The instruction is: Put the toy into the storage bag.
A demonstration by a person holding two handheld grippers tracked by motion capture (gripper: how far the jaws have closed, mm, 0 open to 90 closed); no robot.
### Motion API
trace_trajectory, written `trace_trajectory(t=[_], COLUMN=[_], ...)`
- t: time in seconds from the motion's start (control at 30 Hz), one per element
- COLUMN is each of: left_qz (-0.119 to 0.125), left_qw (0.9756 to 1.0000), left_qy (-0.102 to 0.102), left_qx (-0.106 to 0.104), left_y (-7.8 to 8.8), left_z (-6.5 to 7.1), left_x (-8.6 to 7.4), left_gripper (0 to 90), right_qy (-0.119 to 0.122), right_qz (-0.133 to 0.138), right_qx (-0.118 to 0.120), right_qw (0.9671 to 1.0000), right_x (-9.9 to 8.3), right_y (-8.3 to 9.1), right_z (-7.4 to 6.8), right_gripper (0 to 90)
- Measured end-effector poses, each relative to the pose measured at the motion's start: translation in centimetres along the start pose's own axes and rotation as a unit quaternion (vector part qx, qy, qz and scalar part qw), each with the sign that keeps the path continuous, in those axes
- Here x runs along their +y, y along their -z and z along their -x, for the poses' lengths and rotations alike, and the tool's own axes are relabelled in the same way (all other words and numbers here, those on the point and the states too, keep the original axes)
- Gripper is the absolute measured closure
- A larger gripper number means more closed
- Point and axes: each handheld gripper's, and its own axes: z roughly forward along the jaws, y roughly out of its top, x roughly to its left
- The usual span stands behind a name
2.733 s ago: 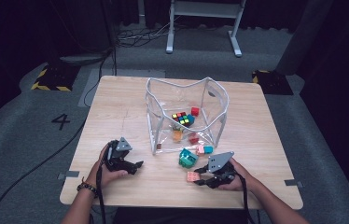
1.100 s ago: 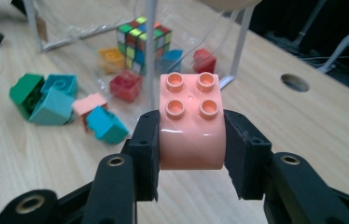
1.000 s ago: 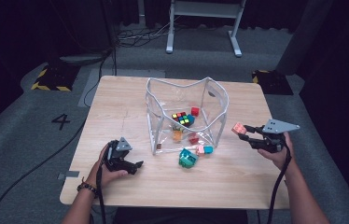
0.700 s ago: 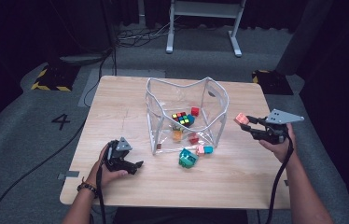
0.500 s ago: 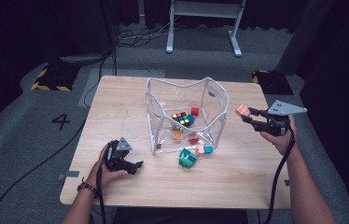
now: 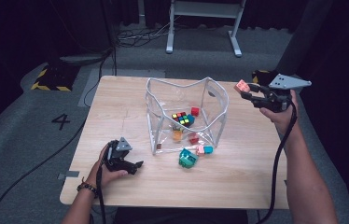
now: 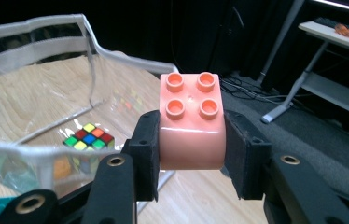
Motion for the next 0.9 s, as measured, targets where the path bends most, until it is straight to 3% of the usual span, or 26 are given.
trace_trajectory(t=[0.1,0.3,0.47,0.57,0.9], left_qz=[-0.001,-0.001,0.000,0.000,0.000], left_qw=[1.0000,1.0000,1.0000,1.0000,1.0000], left_qy=[-0.001,-0.001,0.000,0.000,-0.001], left_qx=[0.000,0.000,0.000,0.000,0.000], left_y=[0.0,0.0,0.0,0.0,0.0], left_z=[0.0,0.0,0.0,0.0,0.0], left_x=[0.0,0.0,0.0,0.0,0.0], left_gripper=[6.9,7.0,6.9,6.9,6.9], right_qy=[0.005,0.039,0.046,0.047,0.066], right_qz=[0.001,-0.029,-0.052,-0.044,-0.070], right_qx=[0.013,0.033,0.042,0.057,0.098], right_qw=[0.9999,0.9983,0.9967,0.9963,0.9906], right_x=[1.3,2.8,3.3,3.6,4.1], right_y=[-0.7,-3.5,-5.4,-6.2,-9.6], right_z=[-0.1,-0.3,-0.3,-0.4,-2.1], right_gripper=[59.3,59.3,59.3,59.2,59.2])
